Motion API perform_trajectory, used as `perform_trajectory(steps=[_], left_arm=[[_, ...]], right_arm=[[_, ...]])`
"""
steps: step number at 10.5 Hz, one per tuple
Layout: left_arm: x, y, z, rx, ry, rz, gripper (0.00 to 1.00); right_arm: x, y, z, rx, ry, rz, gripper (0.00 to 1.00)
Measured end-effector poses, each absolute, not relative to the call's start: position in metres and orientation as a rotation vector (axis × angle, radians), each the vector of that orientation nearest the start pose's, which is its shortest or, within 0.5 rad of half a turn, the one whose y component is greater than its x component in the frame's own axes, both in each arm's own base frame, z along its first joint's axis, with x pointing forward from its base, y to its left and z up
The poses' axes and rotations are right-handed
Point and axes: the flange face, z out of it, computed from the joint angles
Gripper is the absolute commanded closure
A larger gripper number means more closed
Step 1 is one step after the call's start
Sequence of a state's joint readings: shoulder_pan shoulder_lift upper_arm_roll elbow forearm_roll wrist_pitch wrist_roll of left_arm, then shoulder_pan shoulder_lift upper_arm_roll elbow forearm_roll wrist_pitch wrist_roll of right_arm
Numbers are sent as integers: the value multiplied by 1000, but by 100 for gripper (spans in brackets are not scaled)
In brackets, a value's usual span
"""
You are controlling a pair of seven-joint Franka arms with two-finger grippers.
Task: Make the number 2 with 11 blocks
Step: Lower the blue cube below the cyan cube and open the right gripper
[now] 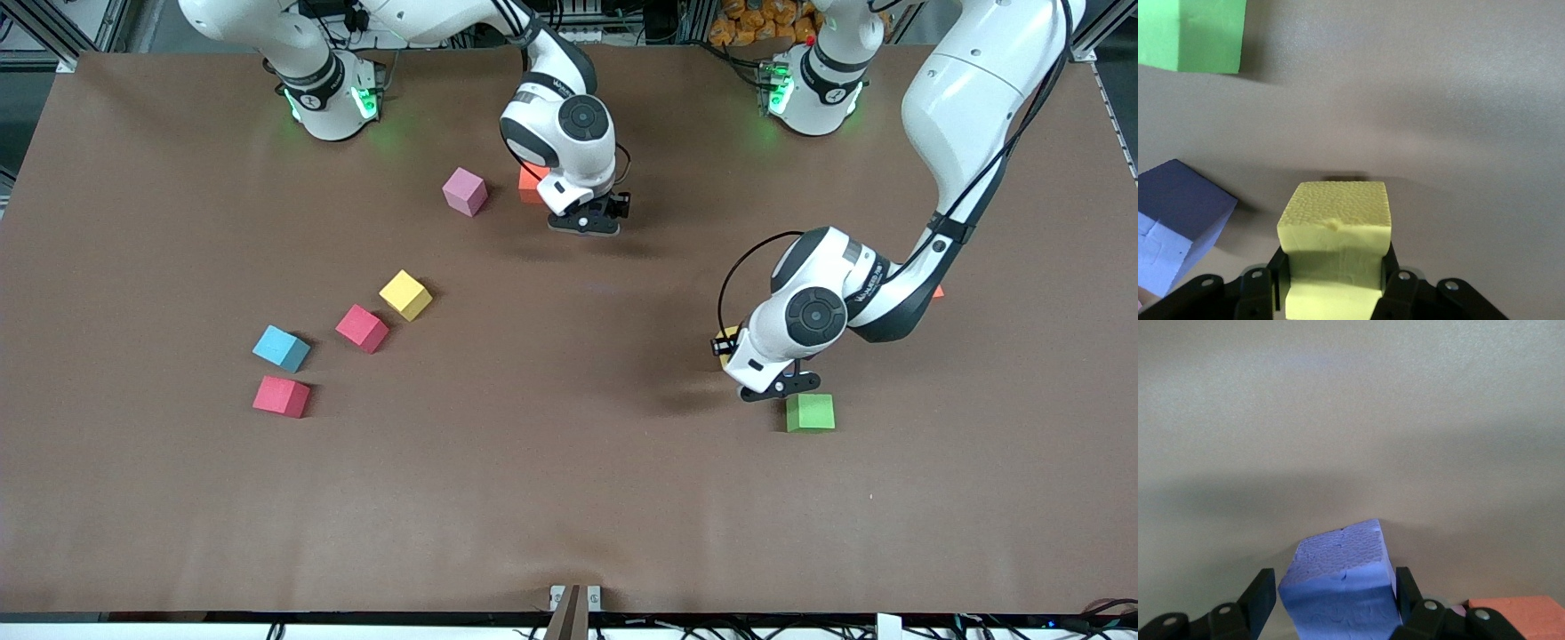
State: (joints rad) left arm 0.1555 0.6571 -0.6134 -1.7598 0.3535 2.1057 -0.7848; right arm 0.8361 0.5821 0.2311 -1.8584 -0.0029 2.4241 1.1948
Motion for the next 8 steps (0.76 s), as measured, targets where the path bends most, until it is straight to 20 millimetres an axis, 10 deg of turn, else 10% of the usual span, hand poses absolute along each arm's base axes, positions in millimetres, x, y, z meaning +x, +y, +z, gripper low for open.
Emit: perform_trajectory(steps=[4,8], left_arm=[[594,-238,233,-3079,-288,292,46],[596,-237,236,-3080,-293,286,46]], right_arm=[[321,563,231,-3050,255,148,14],[336,547,312,-3089,238,131,11]])
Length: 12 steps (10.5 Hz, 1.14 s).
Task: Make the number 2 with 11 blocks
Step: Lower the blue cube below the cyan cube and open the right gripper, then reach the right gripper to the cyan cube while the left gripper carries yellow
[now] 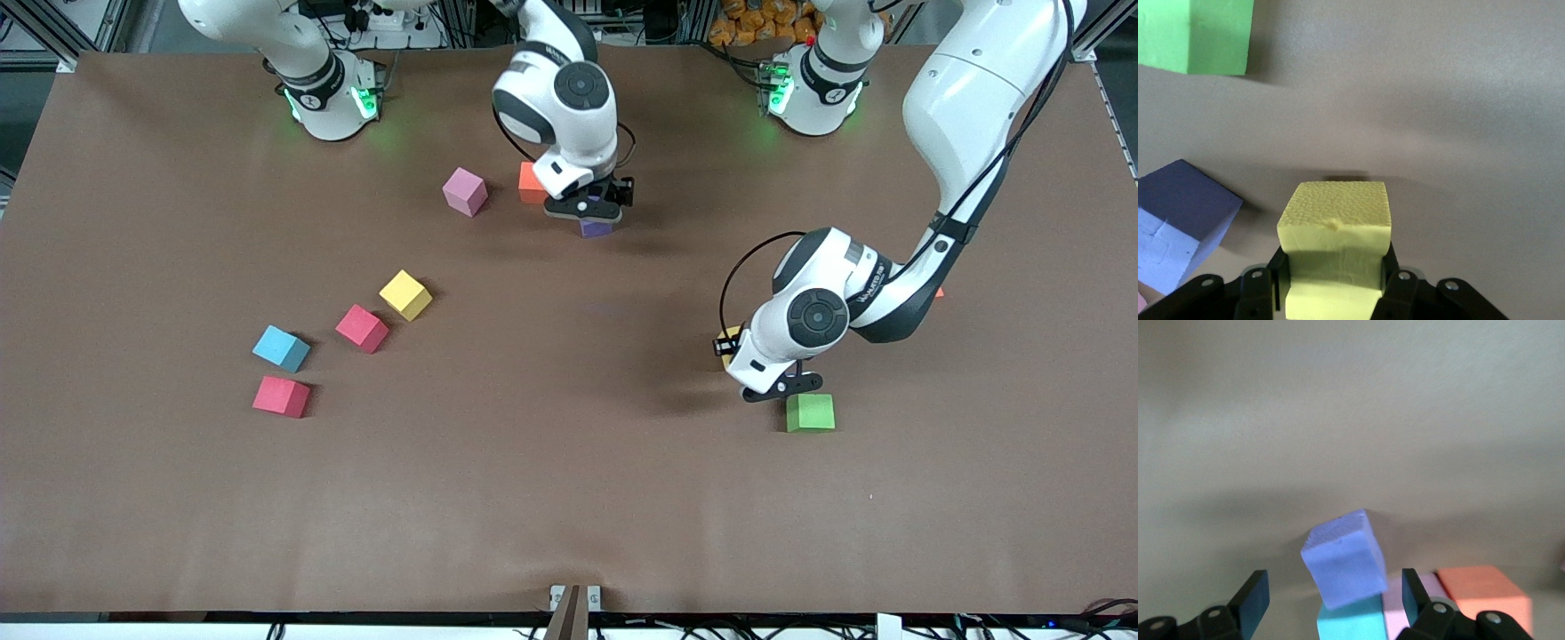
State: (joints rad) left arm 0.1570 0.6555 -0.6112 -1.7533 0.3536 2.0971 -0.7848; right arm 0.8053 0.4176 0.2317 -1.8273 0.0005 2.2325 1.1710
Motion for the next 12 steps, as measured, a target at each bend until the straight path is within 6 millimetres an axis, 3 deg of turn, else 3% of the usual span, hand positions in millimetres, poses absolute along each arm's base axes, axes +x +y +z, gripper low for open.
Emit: perform_trajectory(steps=[2,4,6,9,12], left_arm=[[597,-237,237,-3081,-293,281,46],[596,-241,239,-3082,-292,279,46],[590,-257,240,-3079,-314,276,46],[569,-308,247,-3061,-333,232,46],[553,-341,252,-3028,-412,165,46]], right_arm=[[360,516,375,-3120,145,117,9],[386,474,452,-3119,125,68,0],[407,431,504,-3108,68,8,0],[456,349,532,-3104,-94,17,0],[499,270,526,-3107,-279,82,0]])
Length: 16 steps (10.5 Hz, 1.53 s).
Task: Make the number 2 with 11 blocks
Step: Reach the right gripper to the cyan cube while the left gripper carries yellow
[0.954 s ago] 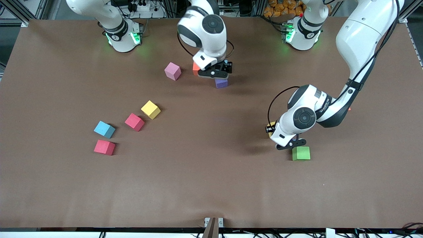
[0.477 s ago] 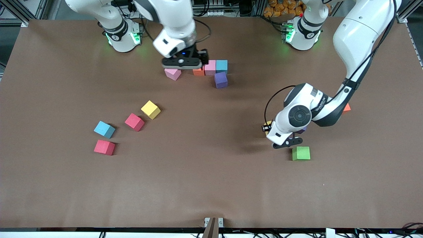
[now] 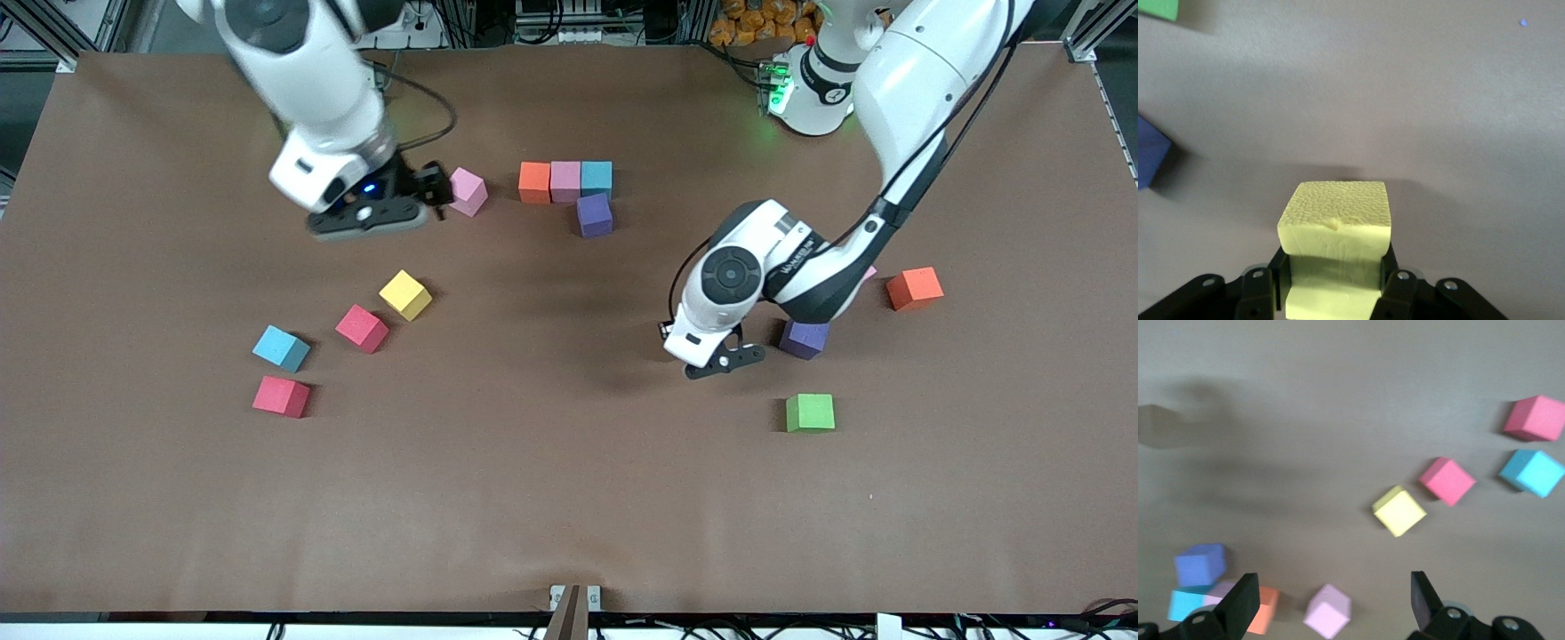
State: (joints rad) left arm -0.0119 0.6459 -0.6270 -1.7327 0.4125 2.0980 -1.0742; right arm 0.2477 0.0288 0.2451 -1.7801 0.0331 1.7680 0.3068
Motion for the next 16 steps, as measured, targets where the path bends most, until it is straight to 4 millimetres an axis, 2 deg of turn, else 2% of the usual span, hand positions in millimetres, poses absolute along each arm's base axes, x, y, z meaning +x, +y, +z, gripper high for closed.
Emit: perform_trajectory(steps=[2,4,5,8,9,12,13,16], left_arm=[[541,-358,253,-3050,-462,151,46],[514,-379,250,-3098,-466,137,46],[496,-388,245,-3105,-438,151,46],[452,-416,237,-3102,-280,148,47],[441,-427,236,-3102,-240,149,47],[410,-450,231,-3094,-135,155,48],[404,-454,230,-3092,-109,152,49],[389,-465,228,-3087,-38,151,50]], right_arm=[[520,218,510,-3101,-366,134,0],[535,176,485,-3077,-470,128,0],[541,157,465,-3063,-528,98,0],[554,110,383,-3027,-797,26,0],[560,91,365,-3007,-903,42,0],[579,31,333,-2899,-1203,-3,0],[580,21,319,-2865,-1260,12,0],[580,19,287,-2816,-1320,66,0]])
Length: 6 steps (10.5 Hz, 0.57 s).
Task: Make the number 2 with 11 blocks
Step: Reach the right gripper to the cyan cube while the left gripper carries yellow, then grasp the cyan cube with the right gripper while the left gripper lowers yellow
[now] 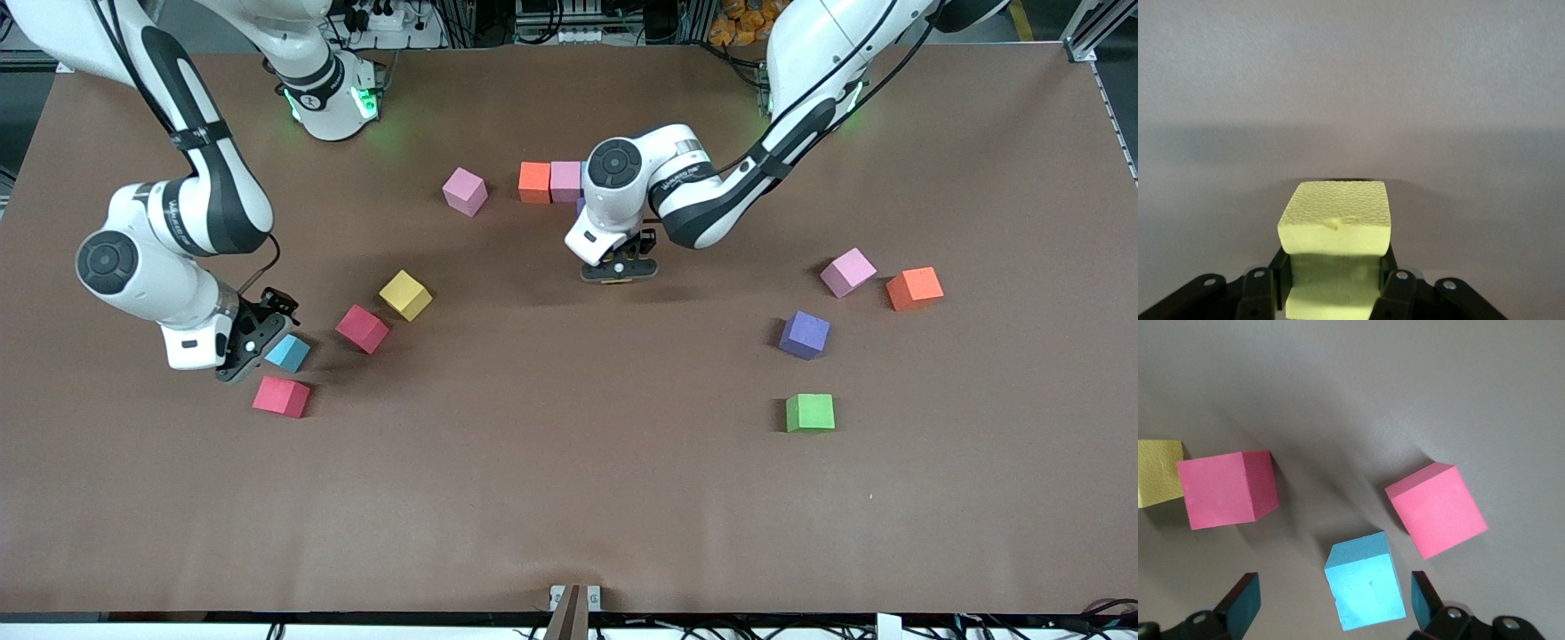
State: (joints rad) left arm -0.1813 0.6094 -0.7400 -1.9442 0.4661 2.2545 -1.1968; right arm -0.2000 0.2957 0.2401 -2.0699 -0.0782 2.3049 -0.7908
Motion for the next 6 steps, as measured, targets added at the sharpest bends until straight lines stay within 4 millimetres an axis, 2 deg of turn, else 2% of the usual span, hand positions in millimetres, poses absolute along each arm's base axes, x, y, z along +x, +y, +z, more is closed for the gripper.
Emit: perform_trajectory(steps=[3,4,6], left_arm=[[375,-474,225,-3082,4,155,50],[373,-475,225,-3081,11,155,50],[372,-476,225,-3081,14,158,50]], right_arm=[[584,9,275,-2809,-1446,68,0],[586,8,272,-2803,-1532,75,0],[584,5,259,-2775,-1600,109,0]])
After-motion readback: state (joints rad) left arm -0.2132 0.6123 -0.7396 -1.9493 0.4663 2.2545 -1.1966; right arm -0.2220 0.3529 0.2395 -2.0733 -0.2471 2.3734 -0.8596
